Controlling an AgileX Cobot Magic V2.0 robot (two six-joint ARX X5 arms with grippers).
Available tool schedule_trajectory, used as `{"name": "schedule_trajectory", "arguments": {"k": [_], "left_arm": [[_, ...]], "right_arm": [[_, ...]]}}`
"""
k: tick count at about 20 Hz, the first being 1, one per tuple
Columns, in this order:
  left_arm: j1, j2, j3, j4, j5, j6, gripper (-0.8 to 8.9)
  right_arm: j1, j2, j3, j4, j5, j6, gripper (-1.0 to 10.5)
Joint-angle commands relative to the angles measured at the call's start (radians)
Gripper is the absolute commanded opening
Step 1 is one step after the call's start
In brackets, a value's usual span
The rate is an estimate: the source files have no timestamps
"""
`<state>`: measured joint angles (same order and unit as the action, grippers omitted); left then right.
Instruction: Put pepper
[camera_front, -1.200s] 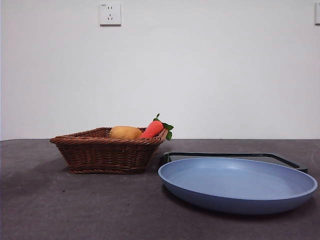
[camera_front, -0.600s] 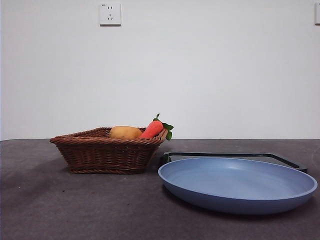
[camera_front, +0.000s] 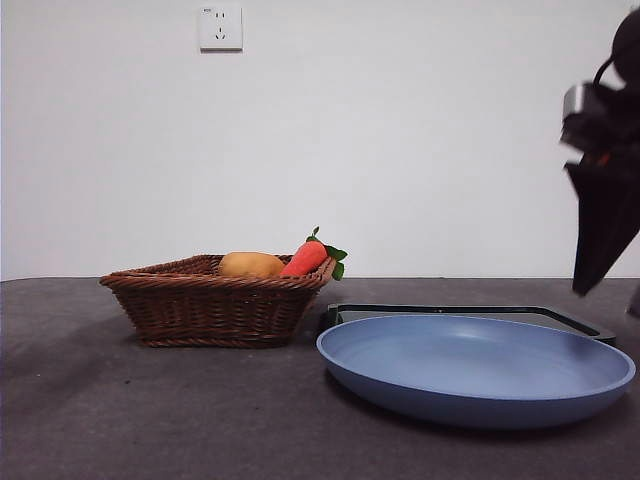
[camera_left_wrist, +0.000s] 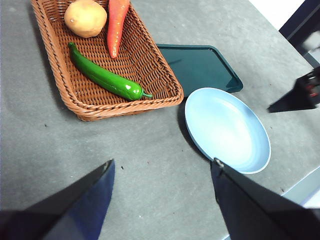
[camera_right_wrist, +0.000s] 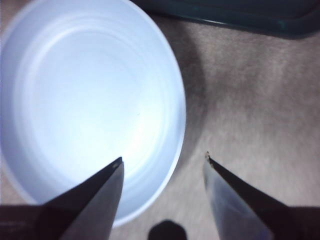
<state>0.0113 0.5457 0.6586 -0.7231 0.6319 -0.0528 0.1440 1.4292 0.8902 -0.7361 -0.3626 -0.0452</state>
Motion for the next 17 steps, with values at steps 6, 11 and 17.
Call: {"name": "schedule_trajectory", "arguments": {"k": [6,11,17], "left_arm": [[0.001,0.002,0.016,0.013,0.002,-0.007,3.37],[0.001,0.002,0.016,0.012,0.001,-0.03,3.37],[0.001,0.027,0.016,0.021,-0.004,-0.06,3.37]], "right_arm": [[0.036,0.143,0.016,0.105,0.032,-0.001,2.6],[0.036,0.18,0.016,0.127,0.031,0.0,1.0],[0.034,0.182,0.016,0.132,0.028,0.027,0.0]]}}
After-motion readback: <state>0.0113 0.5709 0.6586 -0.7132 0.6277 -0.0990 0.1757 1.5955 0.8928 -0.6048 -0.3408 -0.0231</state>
